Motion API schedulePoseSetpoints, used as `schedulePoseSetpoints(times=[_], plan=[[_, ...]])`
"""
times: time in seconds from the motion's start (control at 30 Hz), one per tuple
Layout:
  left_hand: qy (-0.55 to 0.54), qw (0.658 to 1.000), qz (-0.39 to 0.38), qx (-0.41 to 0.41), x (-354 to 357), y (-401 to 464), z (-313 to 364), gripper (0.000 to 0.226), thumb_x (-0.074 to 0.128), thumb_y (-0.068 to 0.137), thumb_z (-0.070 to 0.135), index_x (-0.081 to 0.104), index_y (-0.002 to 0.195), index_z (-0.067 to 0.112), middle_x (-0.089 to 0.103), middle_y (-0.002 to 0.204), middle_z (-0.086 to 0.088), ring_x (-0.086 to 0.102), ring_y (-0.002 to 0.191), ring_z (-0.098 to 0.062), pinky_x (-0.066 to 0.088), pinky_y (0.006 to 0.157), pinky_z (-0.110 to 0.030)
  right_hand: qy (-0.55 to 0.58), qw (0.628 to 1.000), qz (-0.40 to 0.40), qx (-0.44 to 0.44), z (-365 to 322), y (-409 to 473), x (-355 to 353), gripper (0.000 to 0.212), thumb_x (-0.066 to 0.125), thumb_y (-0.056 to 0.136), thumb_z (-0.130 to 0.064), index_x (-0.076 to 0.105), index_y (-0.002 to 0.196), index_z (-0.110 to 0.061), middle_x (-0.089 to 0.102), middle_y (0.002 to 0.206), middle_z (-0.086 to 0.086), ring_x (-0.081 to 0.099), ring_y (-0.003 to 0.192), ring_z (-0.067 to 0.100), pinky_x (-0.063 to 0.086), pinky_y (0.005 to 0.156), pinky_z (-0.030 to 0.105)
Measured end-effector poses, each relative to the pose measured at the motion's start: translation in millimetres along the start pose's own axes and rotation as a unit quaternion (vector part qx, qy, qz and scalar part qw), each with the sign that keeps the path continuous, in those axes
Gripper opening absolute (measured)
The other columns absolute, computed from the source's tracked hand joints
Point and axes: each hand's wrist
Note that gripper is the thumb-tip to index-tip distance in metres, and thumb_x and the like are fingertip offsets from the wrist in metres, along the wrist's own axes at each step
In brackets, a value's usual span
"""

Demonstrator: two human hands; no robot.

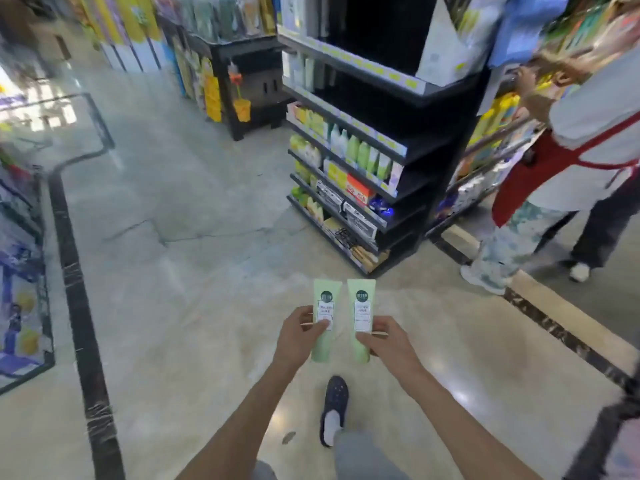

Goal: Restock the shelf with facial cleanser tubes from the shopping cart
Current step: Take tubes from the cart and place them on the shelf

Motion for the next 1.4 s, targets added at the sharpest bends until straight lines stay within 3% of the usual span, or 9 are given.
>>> schedulePoseSetpoints(times=[0.1,0.2,0.33,0.63,0.8,0.9,1.03,1.17,1.4], plan=[[-0.02,0.999,0.045,-0.007,-33,44,6,0.024,0.076,0.091,0.018,0.063,0.112,0.019,0.073,0.108,0.0,0.071,0.089,-0.018,0.055,0.069,-0.027,-0.007,0.999,-0.038,-0.012,-26,50,39,0.035,0.078,0.087,-0.005,0.06,0.117,-0.005,0.068,0.11,0.007,0.069,0.089,0.02,0.058,0.066,0.022],[-0.024,0.997,0.068,-0.002,-62,96,16,0.021,0.077,0.091,0.021,0.064,0.108,0.025,0.073,0.109,0.003,0.072,0.093,-0.018,0.059,0.076,-0.034,-0.021,0.997,-0.071,-0.027,-52,109,77,0.037,0.078,0.087,-0.005,0.059,0.118,-0.006,0.068,0.111,0.006,0.069,0.09,0.02,0.055,0.062,0.018],[-0.026,0.996,0.09,-0.007,-98,167,38,0.02,0.077,0.091,0.021,0.065,0.107,0.027,0.074,0.108,0.004,0.072,0.094,-0.019,0.061,0.083,-0.04,-0.019,0.995,-0.095,-0.03,-92,186,120,0.039,0.079,0.086,-0.005,0.06,0.12,-0.008,0.069,0.115,0.009,0.071,0.096,0.025,0.059,0.07,0.025],[-0.034,0.994,0.103,0.009,-153,317,88,0.025,0.077,0.091,0.018,0.067,0.114,0.02,0.073,0.108,0.008,0.069,0.088,-0.008,0.059,0.082,-0.033,-0.033,0.994,-0.103,-0.03,-182,321,182,0.038,0.079,0.087,-0.011,0.059,0.119,-0.013,0.066,0.116,0.009,0.069,0.104,0.024,0.06,0.081,0.032],[-0.031,0.997,0.059,0.027,-166,414,111,0.025,0.076,0.092,0.017,0.067,0.115,0.016,0.074,0.109,0.003,0.071,0.09,-0.011,0.06,0.08,-0.033,-0.029,0.996,-0.076,-0.032,-214,390,197,0.035,0.079,0.088,-0.017,0.059,0.117,-0.019,0.066,0.116,0.004,0.069,0.104,0.019,0.061,0.083,0.033],[-0.012,0.999,0.018,0.046,-176,480,129,0.028,0.075,0.092,0.016,0.066,0.119,0.013,0.074,0.109,0.002,0.071,0.083,-0.002,0.056,0.073,-0.02,-0.02,0.998,-0.045,-0.028,-230,436,211,0.038,0.082,0.085,-0.022,0.061,0.116,-0.02,0.066,0.119,0.007,0.07,0.105,0.02,0.061,0.087,0.039],[-0.007,0.998,-0.04,0.056,-196,565,152,0.027,0.075,0.092,0.016,0.066,0.118,0.015,0.074,0.111,0.001,0.071,0.098,-0.02,0.058,0.083,-0.031,-0.01,0.999,0.025,-0.024,-263,488,237,0.039,0.08,0.087,-0.014,0.059,0.119,-0.013,0.065,0.116,0.007,0.067,0.106,0.023,0.058,0.082,0.031],[0.012,0.994,-0.095,0.061,-221,635,183,0.024,0.073,0.093,0.012,0.064,0.115,0.015,0.072,0.109,0.002,0.069,0.094,-0.017,0.053,0.07,-0.014,0.008,0.997,0.073,-0.014,-296,526,261,0.039,0.08,0.088,-0.022,0.058,0.12,-0.019,0.065,0.117,0.002,0.067,0.106,0.018,0.057,0.081,0.03],[0.034,0.985,-0.162,0.057,-240,738,225,0.036,0.074,0.093,0.014,0.062,0.126,0.01,0.071,0.113,-0.003,0.068,0.096,-0.014,0.054,0.077,-0.018,0.052,0.989,0.142,0.001,-342,595,293,0.052,0.087,0.074,-0.037,0.062,0.117,-0.023,0.069,0.118,0.002,0.07,0.106,0.02,0.059,0.093,0.047]])
Point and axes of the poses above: each hand's wrist, its own y-axis towards the middle knuckle, its own x-axis out of the palm, z = x × y
